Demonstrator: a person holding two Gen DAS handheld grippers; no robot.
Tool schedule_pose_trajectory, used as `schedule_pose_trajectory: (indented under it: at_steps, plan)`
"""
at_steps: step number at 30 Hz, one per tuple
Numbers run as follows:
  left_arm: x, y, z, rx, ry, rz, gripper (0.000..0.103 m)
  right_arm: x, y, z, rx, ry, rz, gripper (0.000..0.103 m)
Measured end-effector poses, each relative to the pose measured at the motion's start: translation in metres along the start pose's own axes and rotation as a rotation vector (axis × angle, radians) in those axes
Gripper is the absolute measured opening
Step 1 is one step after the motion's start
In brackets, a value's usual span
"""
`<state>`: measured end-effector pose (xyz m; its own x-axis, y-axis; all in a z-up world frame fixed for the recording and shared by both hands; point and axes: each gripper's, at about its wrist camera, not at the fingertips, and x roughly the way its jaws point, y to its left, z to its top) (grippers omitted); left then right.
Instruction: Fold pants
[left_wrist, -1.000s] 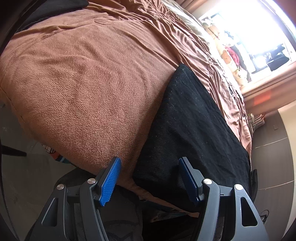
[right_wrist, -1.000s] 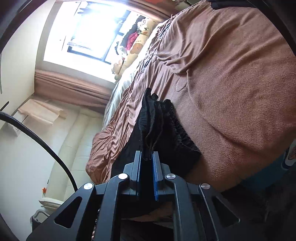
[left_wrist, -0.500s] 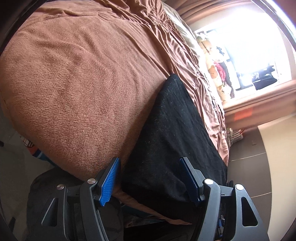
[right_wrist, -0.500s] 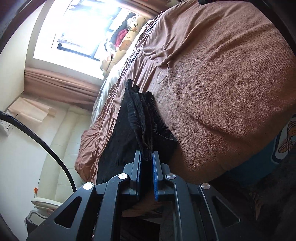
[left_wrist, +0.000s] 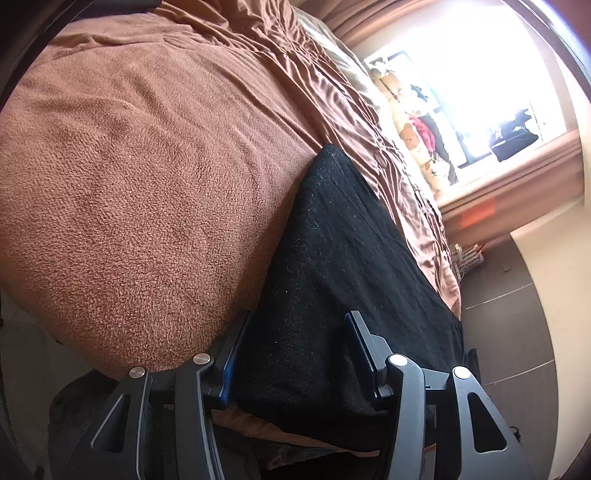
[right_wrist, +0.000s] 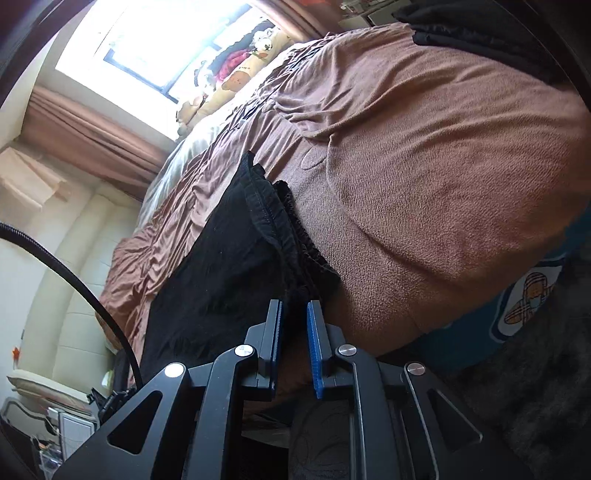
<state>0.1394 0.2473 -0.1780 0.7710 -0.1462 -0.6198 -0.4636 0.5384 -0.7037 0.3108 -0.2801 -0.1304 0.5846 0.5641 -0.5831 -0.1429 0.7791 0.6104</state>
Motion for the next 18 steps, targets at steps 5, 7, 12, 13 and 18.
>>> schedule_pose_trajectory:
  at_steps: [5,7,12,13,18]
  plan:
    - [-0.001,-0.009,0.003,0.078,-0.001,0.034,0.053,-0.014,0.047,-0.003,-0.137,-0.017,-0.131,0.053]
    - [-0.003,-0.010,0.004,0.092,0.000,0.035,0.053,-0.021,0.067,-0.008,-0.203,-0.041,-0.163,0.063]
    - [-0.005,-0.005,0.007,0.077,-0.002,0.003,0.053,-0.025,0.117,-0.023,-0.334,-0.072,-0.224,0.079]
    - [-0.004,-0.003,0.007,0.071,-0.002,-0.001,0.053,-0.024,0.125,-0.026,-0.361,-0.076,-0.227,0.080]
    - [-0.005,0.004,0.002,0.031,0.003,-0.036,0.053,-0.014,0.159,-0.045,-0.478,-0.035,-0.194,0.082]
